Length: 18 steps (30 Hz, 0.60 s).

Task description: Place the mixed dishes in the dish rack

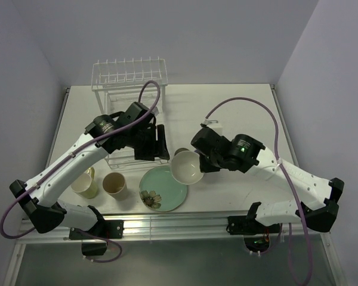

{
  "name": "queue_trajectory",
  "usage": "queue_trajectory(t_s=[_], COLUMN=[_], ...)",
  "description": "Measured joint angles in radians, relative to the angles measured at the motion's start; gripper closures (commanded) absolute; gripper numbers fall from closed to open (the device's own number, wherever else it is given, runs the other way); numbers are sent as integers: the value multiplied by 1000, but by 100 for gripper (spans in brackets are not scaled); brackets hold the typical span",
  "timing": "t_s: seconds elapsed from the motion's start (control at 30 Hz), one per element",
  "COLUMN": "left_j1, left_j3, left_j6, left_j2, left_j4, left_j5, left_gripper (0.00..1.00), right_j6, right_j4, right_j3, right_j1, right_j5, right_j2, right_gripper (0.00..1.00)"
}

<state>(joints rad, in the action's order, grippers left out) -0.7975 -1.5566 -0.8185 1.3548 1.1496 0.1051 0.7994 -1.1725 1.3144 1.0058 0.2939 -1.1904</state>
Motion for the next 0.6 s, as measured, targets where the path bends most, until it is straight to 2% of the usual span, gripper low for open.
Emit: queue_trajectory(t_s=[0.3, 0.6], left_j1=[-31, -51], left_j3=[1, 37], left_j6=[4, 1], left_j2=[-6, -41], left_j4=[7, 5], left_j5=[-21, -24], left_gripper=[37, 39], right_j6=[-68, -119], right_j4=[-11, -18], right_j3=[95, 260], right_j1=[20, 37], right_j5=[-10, -25], right_j2=[-106, -217], right_gripper=[100, 100])
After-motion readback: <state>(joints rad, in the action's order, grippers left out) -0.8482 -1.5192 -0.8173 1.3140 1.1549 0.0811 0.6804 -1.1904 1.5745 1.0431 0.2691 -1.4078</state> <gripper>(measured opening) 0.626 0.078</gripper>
